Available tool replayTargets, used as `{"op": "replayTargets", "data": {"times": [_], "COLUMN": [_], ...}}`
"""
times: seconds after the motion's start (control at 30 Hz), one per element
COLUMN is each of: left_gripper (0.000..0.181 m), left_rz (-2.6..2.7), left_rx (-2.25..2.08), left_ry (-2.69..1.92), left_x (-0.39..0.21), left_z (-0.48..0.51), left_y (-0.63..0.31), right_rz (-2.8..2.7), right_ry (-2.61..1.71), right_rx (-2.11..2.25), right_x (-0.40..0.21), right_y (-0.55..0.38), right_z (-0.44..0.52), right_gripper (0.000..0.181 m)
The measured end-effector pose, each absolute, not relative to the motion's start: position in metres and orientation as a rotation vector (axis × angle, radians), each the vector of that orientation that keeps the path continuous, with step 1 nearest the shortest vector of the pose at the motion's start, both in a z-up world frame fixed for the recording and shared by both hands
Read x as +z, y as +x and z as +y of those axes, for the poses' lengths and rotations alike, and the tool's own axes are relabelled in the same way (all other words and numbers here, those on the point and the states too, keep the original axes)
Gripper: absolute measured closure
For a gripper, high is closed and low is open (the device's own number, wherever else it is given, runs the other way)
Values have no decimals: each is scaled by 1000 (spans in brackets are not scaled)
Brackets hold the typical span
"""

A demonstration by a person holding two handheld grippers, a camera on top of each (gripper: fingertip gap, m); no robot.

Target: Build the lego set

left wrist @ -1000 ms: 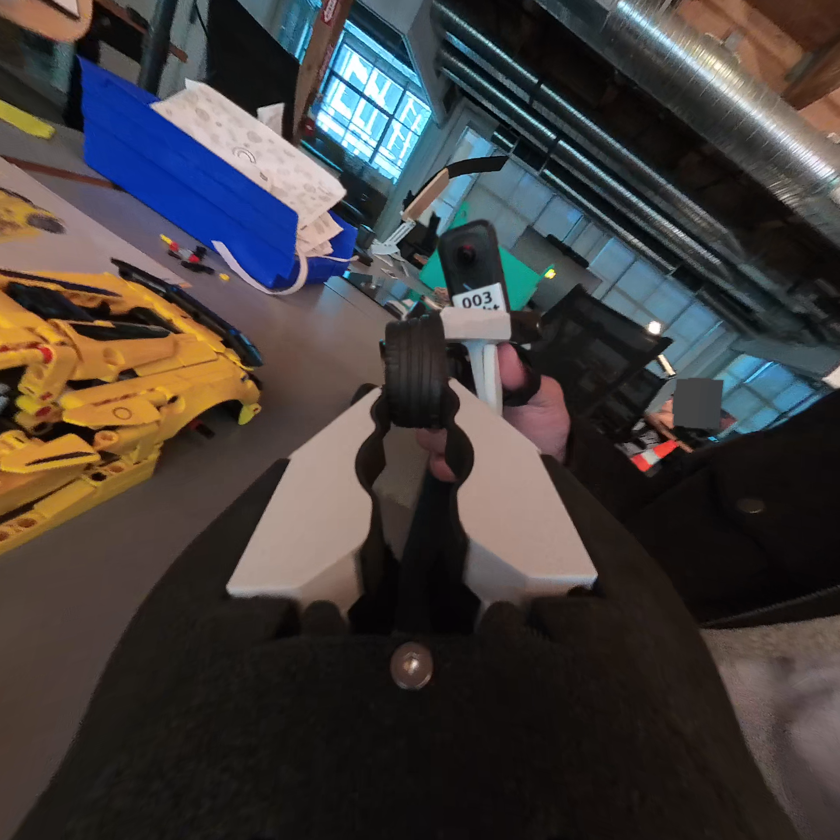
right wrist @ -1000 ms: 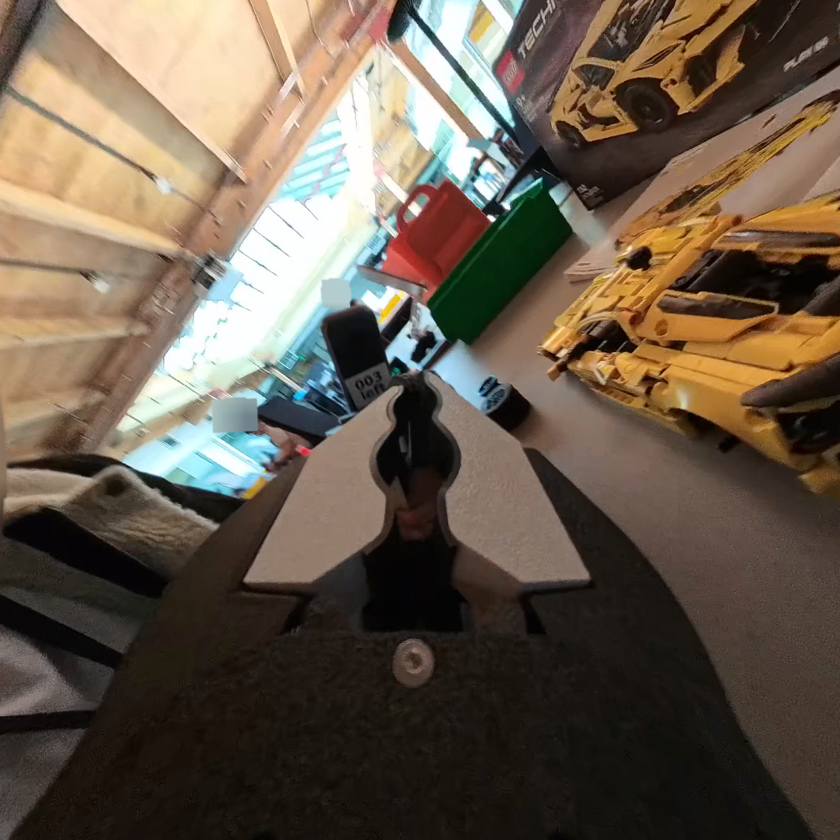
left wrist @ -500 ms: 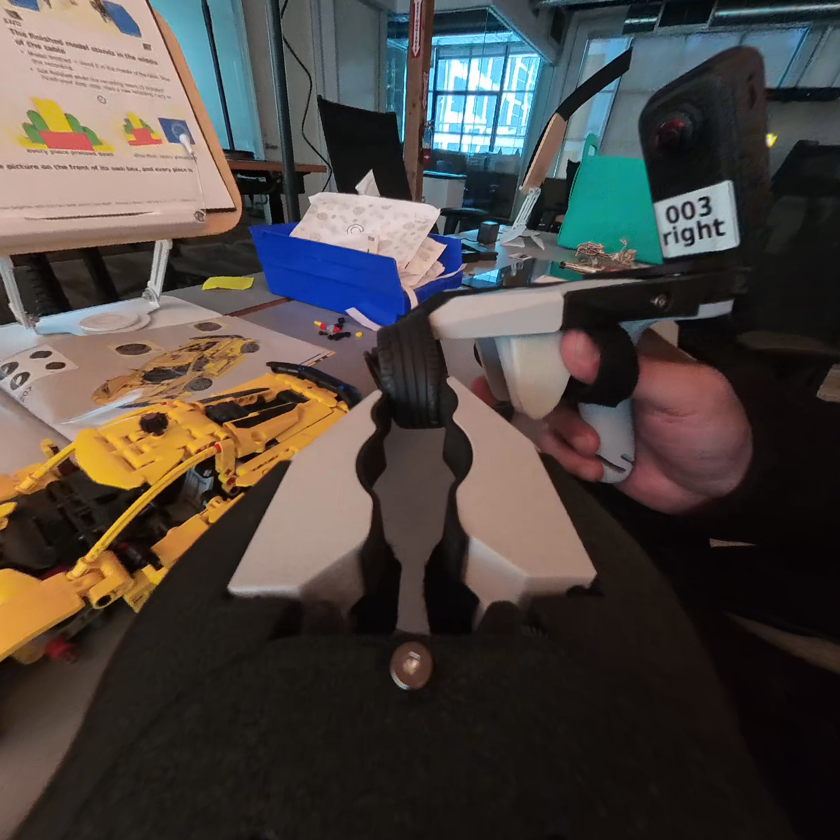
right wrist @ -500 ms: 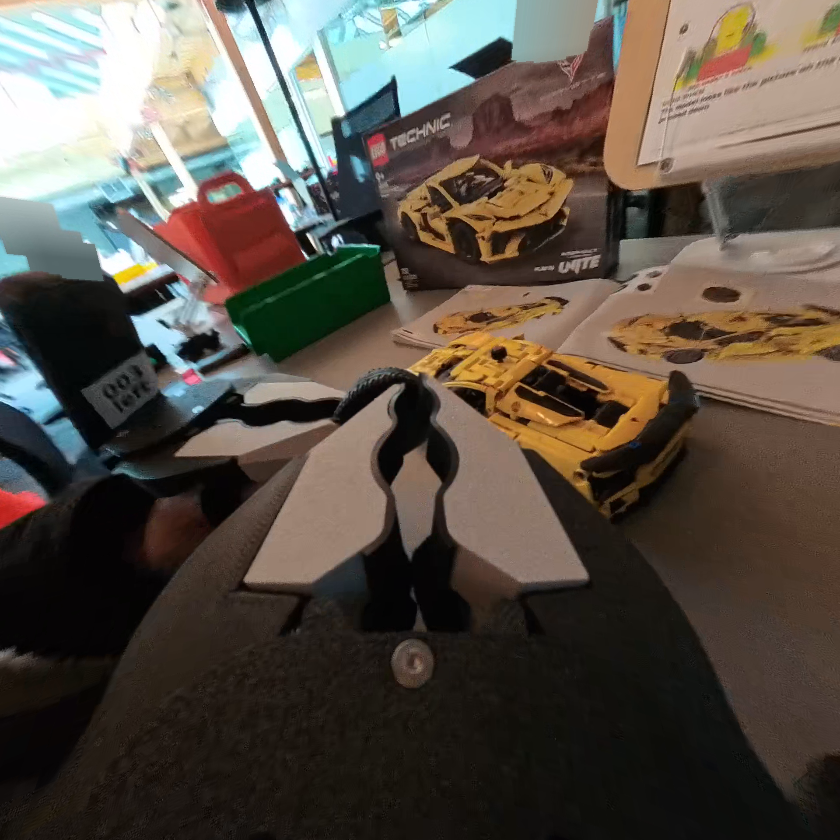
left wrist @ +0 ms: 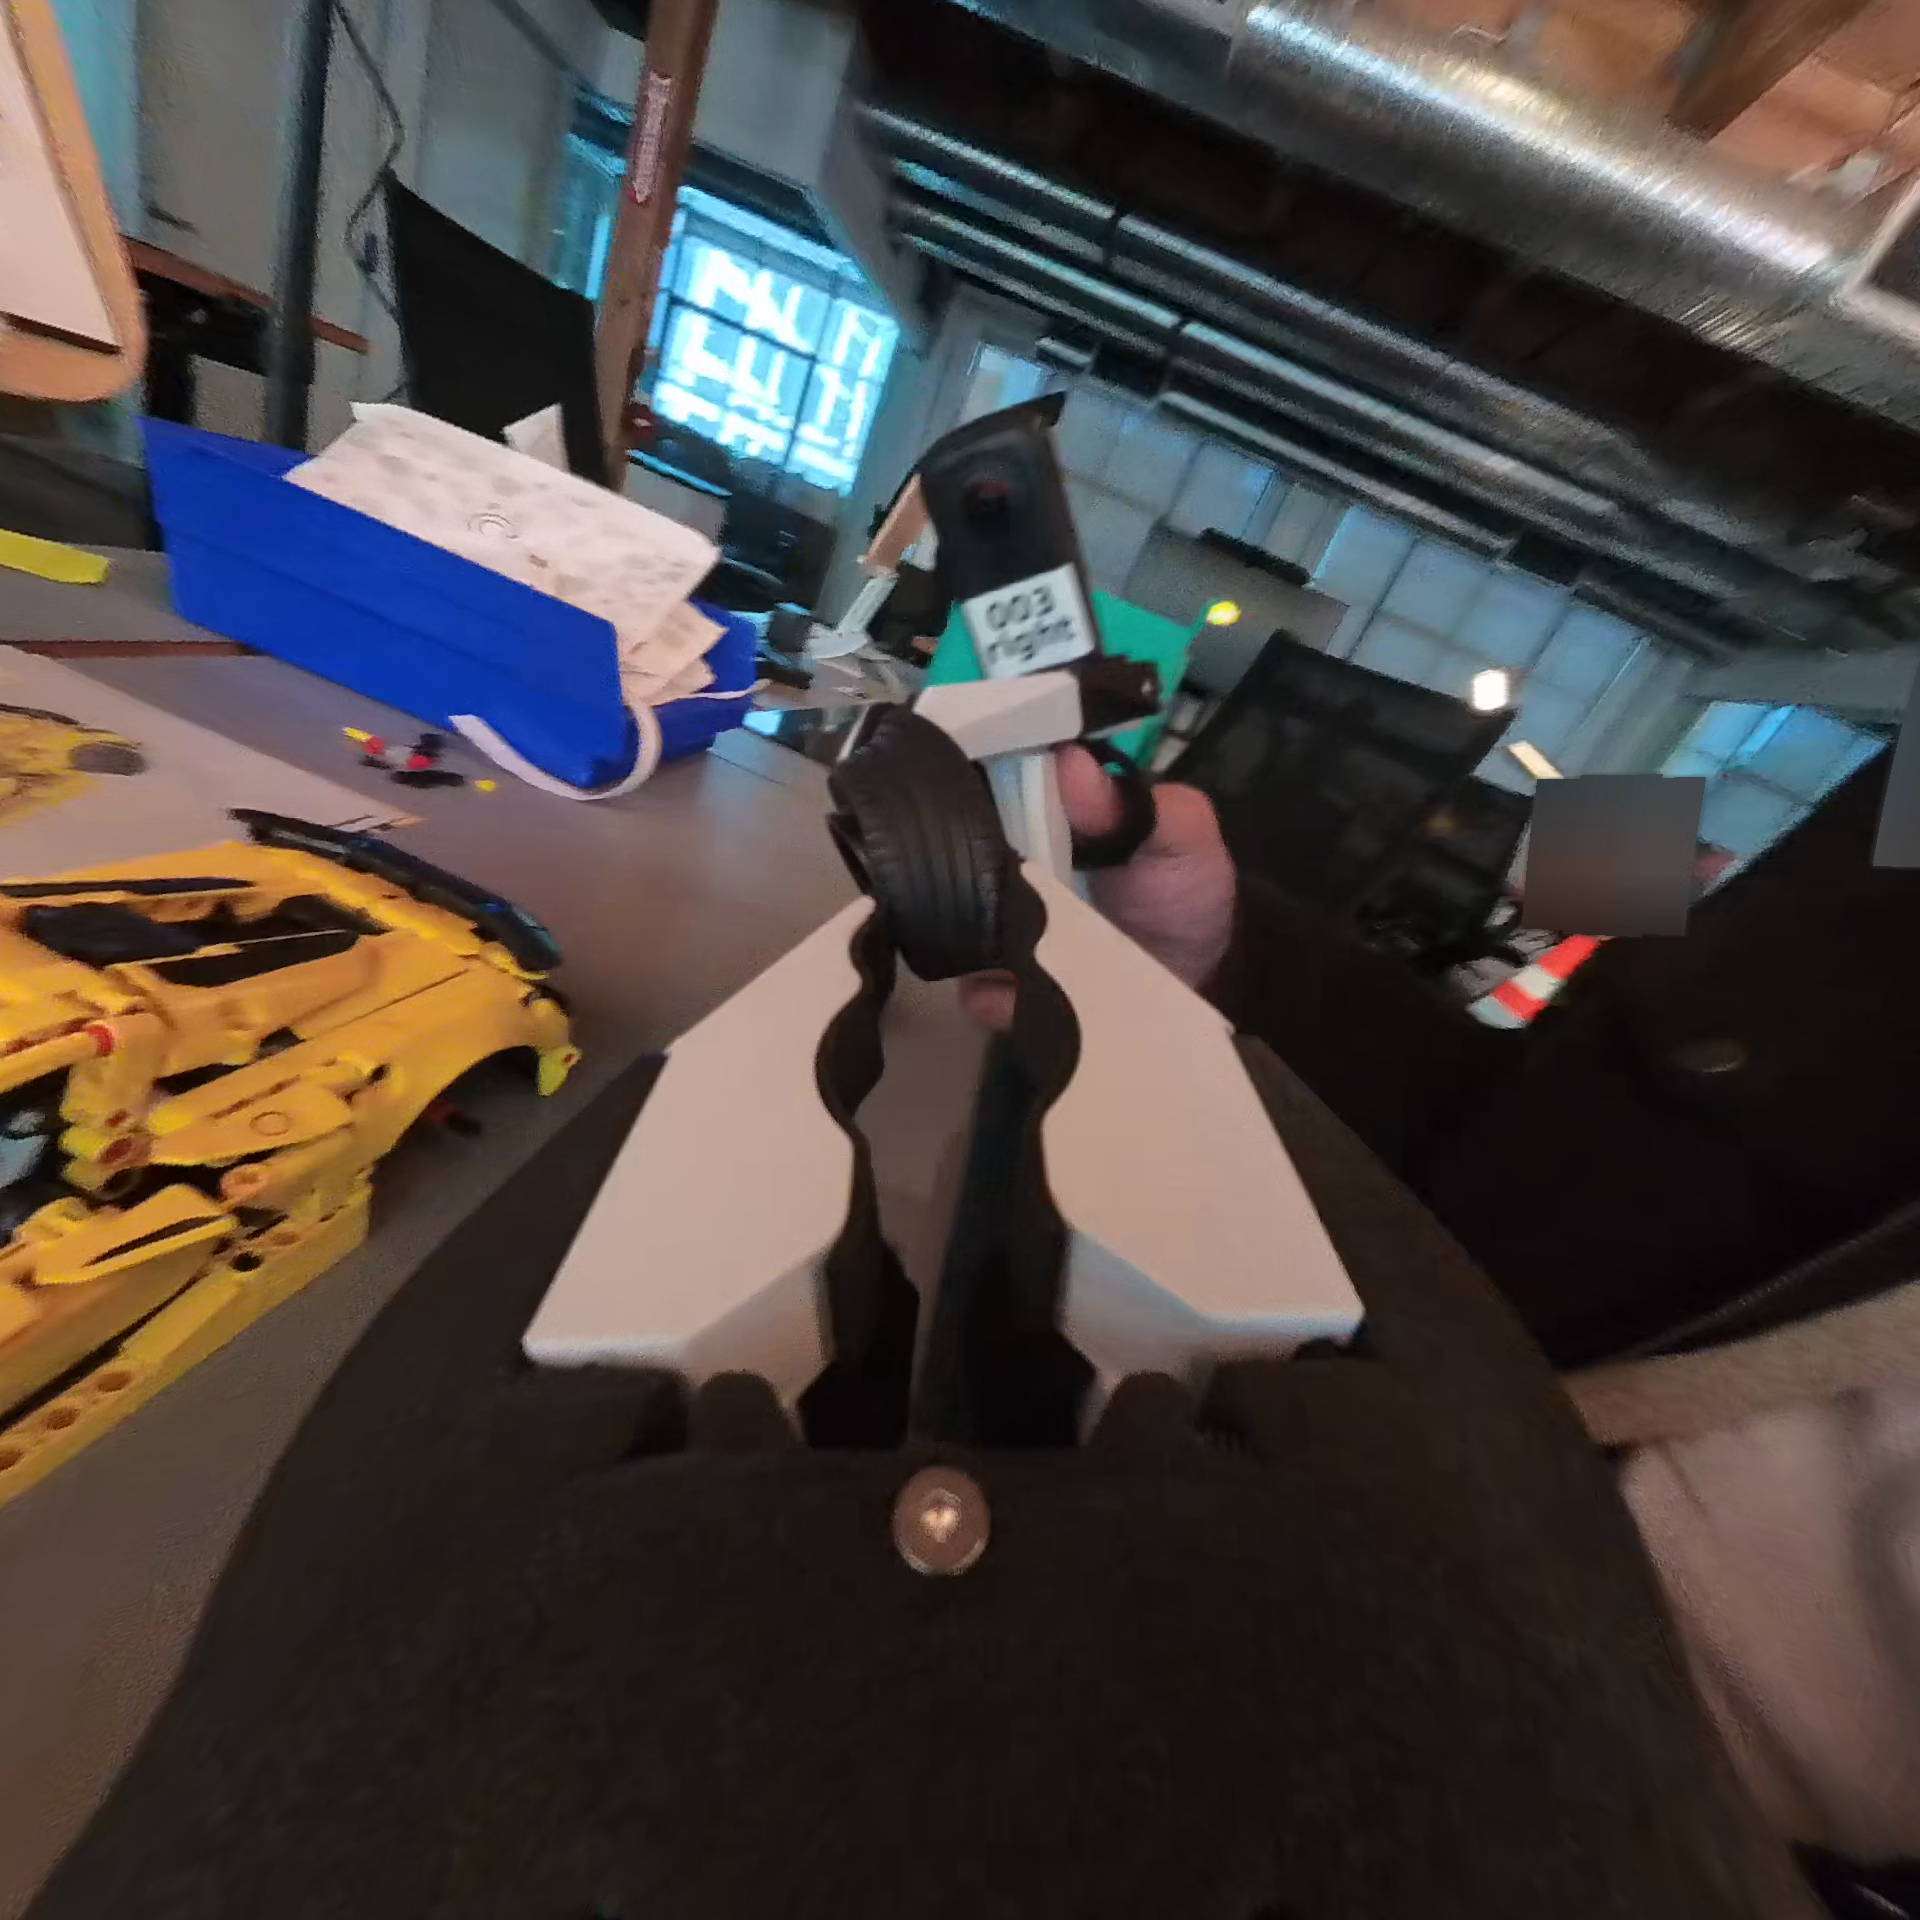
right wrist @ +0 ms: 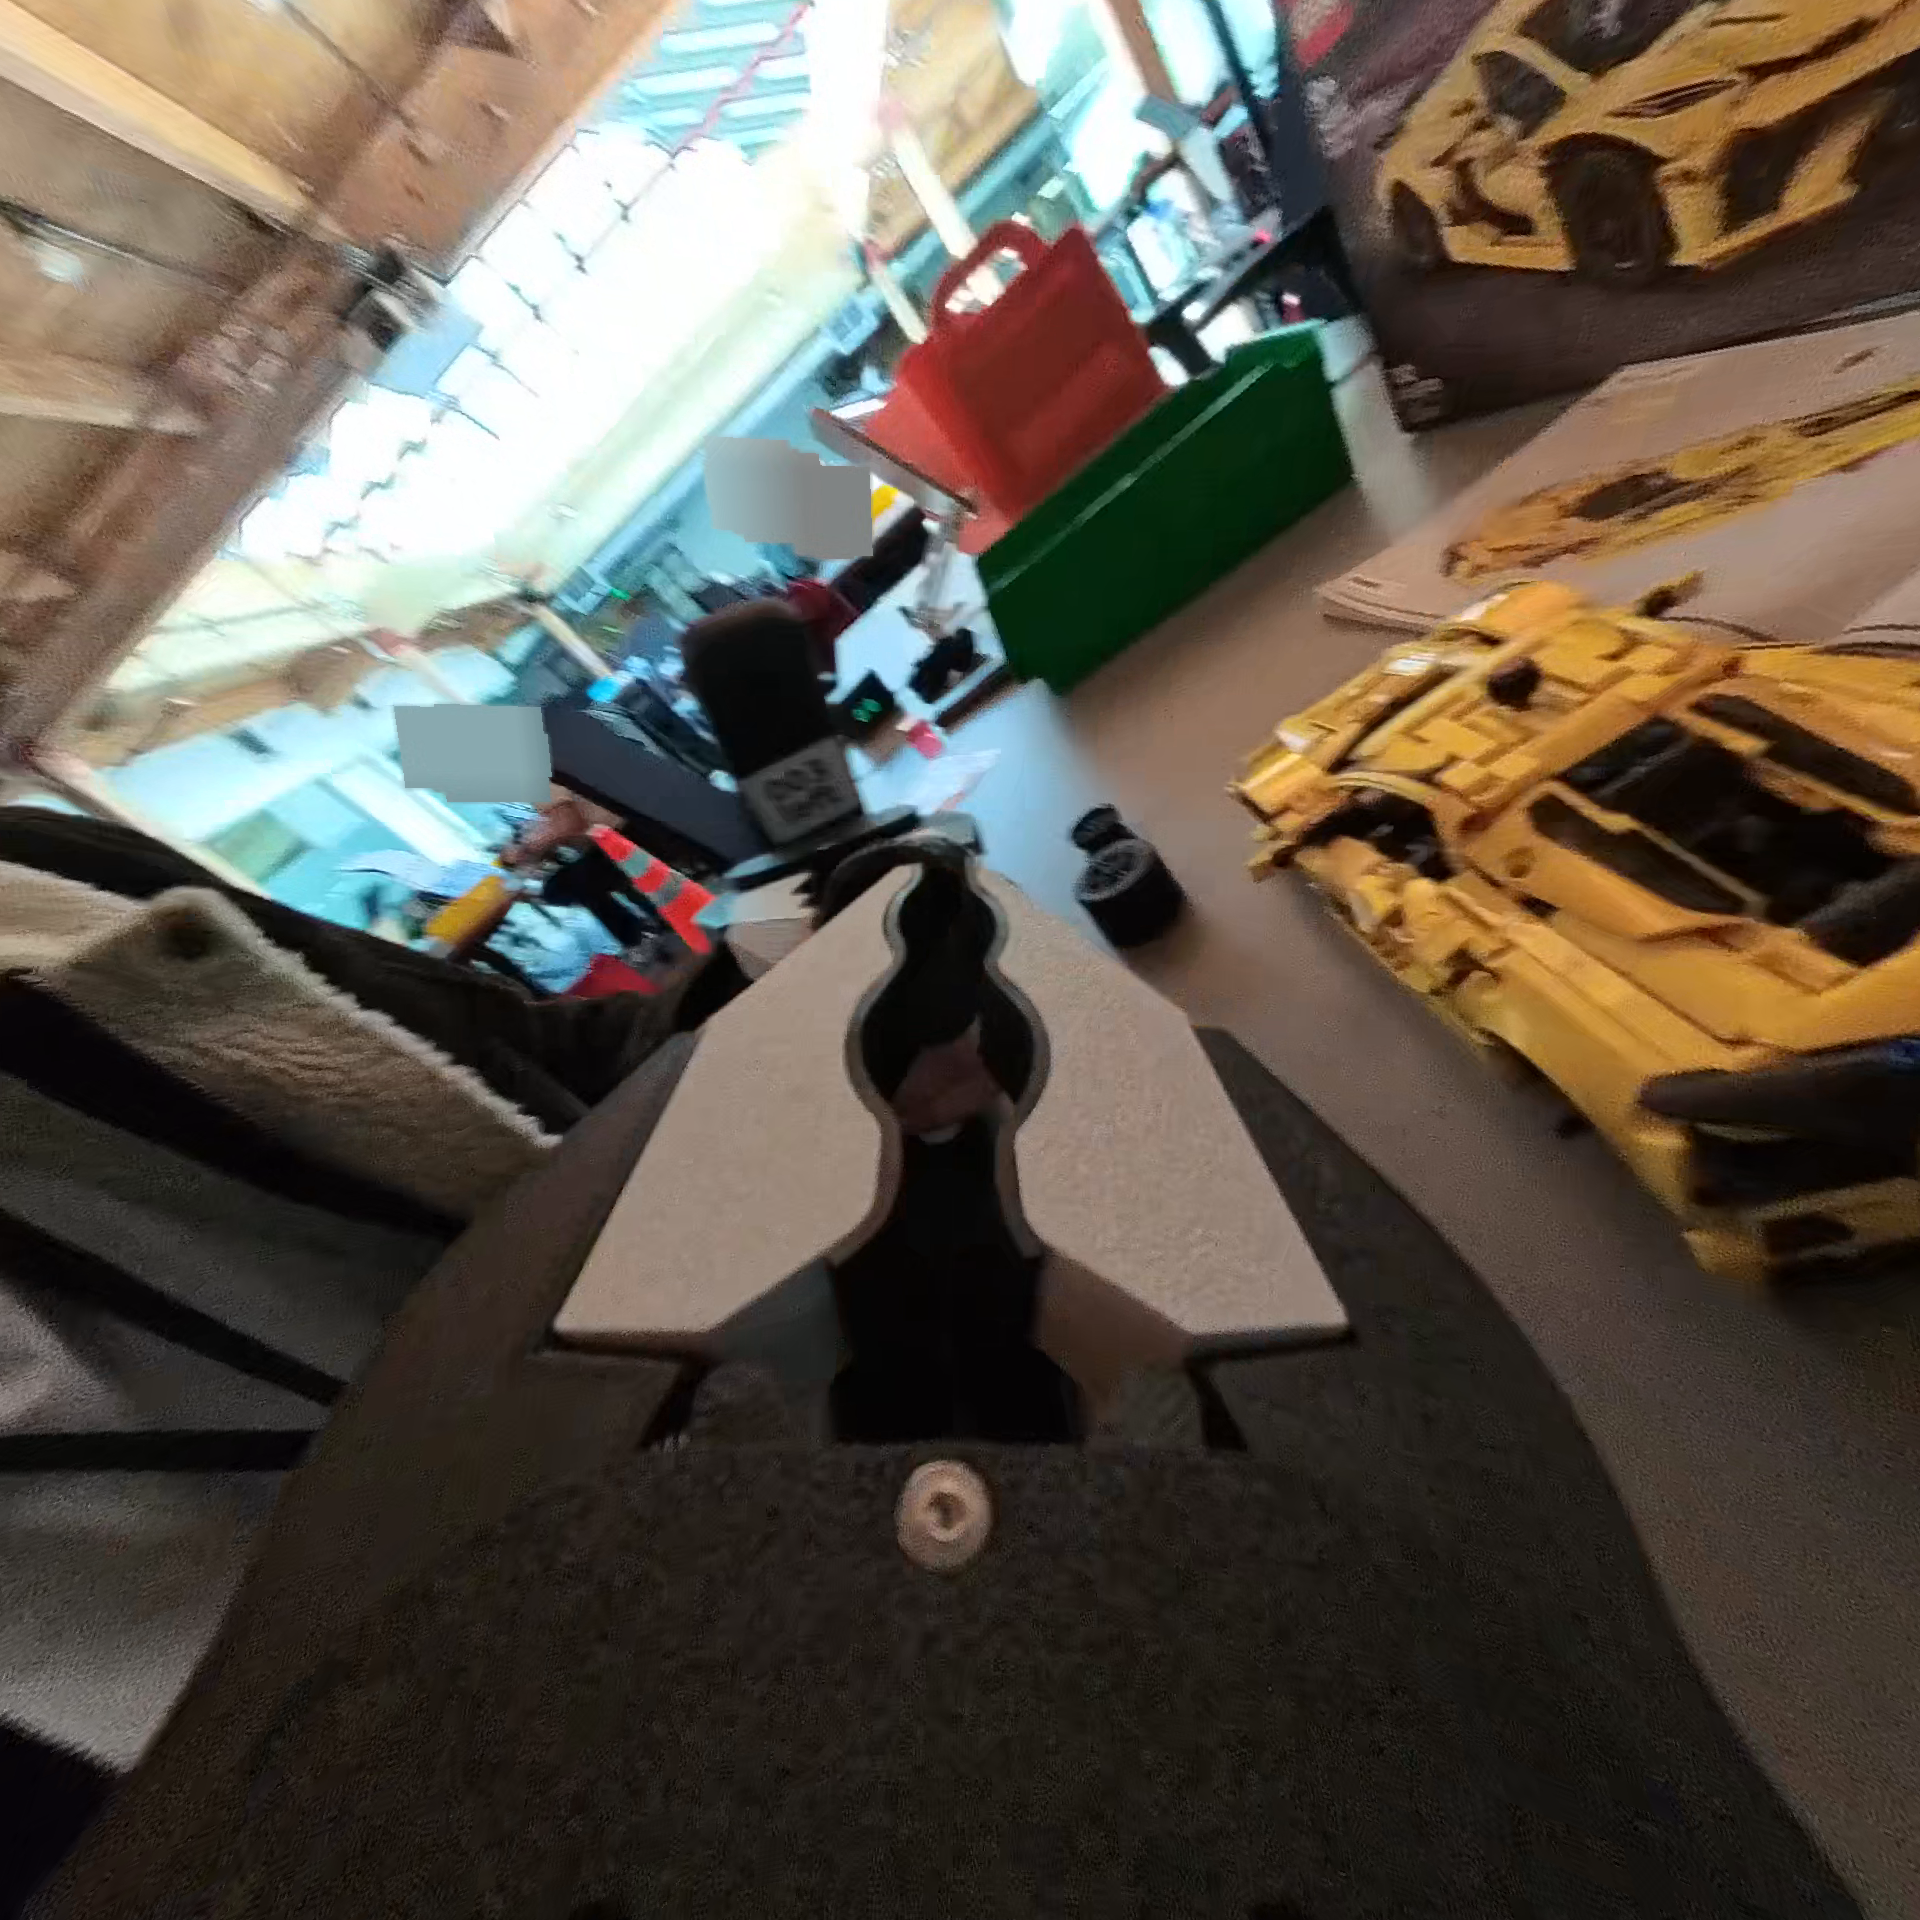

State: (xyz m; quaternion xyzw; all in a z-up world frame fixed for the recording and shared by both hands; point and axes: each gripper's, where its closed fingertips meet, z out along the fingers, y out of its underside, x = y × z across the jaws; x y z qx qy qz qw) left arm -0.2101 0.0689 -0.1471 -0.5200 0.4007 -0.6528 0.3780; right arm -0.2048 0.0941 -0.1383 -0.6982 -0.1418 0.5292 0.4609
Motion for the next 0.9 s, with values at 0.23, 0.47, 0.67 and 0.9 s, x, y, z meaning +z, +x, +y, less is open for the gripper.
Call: {"op": "replayTargets", "data": {"times": [0.23, 0.47, 0.67, 0.9], "left_gripper": [163, 162, 162, 161], "left_rz": [911, 813, 710, 636], "left_rx": [-1900, -2028, -2151, -2257], "left_ry": [-1426, -1424, -1426, -1425], "left_x": [-153, -149, -148, -147], "left_z": [78, 82, 87, 90], "left_y": [-212, -217, -218, -219], "right_rz": [-358, -439, -510, -482], "right_ry": [-1952, -1988, -1957, -1881], "right_rx": [1076, 988, 1003, 1196], "right_x": [-155, -157, -160, -167], "right_y": [-200, -201, -207, -220], "right_z": [94, 88, 84, 84], "right_gripper": [177, 173, 159, 148]}}
